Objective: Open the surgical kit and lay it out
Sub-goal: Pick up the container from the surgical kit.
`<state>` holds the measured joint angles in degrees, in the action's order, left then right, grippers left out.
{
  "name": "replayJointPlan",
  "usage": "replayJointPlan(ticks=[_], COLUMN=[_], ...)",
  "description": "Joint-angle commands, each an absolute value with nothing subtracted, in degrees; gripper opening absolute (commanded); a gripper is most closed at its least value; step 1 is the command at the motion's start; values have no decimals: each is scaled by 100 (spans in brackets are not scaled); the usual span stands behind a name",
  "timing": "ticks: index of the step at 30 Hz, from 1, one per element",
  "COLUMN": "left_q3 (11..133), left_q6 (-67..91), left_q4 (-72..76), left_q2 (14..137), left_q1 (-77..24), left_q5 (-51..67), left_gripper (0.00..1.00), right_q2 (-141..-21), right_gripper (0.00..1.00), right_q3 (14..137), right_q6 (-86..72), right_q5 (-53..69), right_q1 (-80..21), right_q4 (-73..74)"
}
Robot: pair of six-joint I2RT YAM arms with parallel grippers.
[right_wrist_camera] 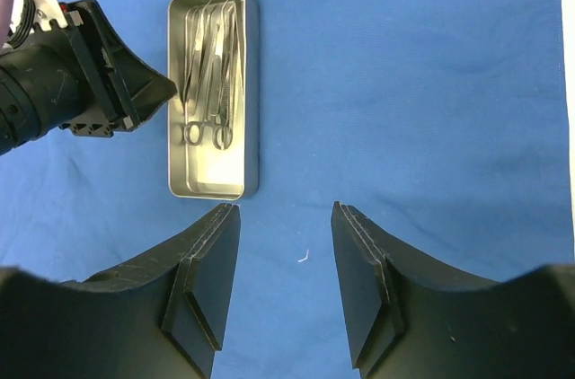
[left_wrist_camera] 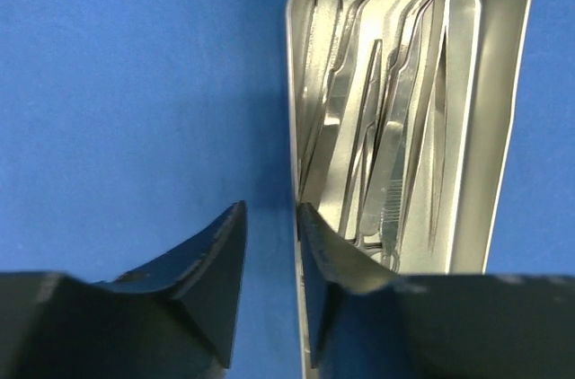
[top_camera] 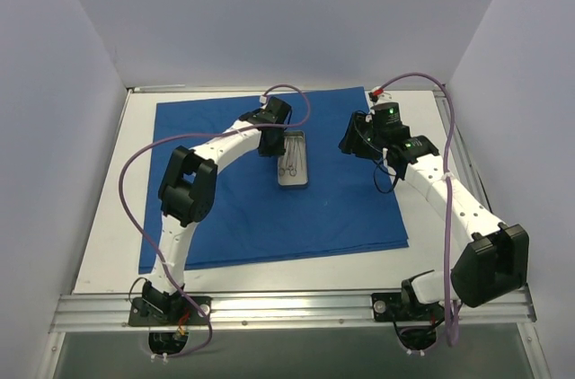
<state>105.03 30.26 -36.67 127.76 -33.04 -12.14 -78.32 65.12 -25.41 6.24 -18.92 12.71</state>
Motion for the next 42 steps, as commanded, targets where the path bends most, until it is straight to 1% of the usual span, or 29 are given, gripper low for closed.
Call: replayJointPlan(ticks=[1, 3, 4, 9, 10, 11, 17, 21, 26, 31, 34, 38, 42], left_q3=[10758, 10758, 10784, 11003, 11082, 11100, 10969, 10172, 9362, 8063, 7665, 7016, 6812], left_q6=[3085, 3085, 3085, 2936, 2901, 2892, 2725, 2637, 2259, 1881, 1322, 511, 10], left_q4=[-3639, -3612, -3612, -3726, -3779, -3788, -3929, -3858, -4069, -3587, -3377, -2910, -2620], left_q2=[12920, 12972, 12990, 13069, 13087, 13061, 12491, 11753, 10778, 9819, 9379, 8965, 8894], left_q1=[-3331, -3331, -3322, -3313, -3287, -3270, -3060, -2760, -2470, -1997, -1645, -1249, -801], left_q5=[-1213, -1160, -1151, -1081, -1020, -985, -958, -861, -1326, -1599, -1775, -1460, -757], left_gripper=[37, 34, 30, 18, 6, 2, 2, 2, 2, 2, 2, 2, 2], right_q2=[-7752, -7734, -7726, -7717, -7708, -7708, -7796, -7919, -8015, -8138, -8183, -8200, -8253], right_gripper=[46, 46, 46, 46, 47, 47, 47, 47, 47, 47, 47, 47, 47], right_q3=[6522, 6495, 6486, 6478, 6478, 6478, 6478, 6477, 6495, 6495, 6556, 6600, 6644], right_q6=[-2514, -2505, -2505, -2531, -2531, -2531, -2549, -2593, -2610, -2619, -2584, -2549, -2505], right_q5=[580, 545, 519, 510, 510, 510, 623, 685, 694, 677, 659, 606, 607], right_q1=[-1925, -1925, -1925, -1925, -1925, -1925, -1942, -2021, -2171, -2355, -2452, -2513, -2558], right_q4=[1336, 1345, 1353, 1397, 1389, 1389, 1327, 1248, 1213, 1160, 1195, 1195, 1230])
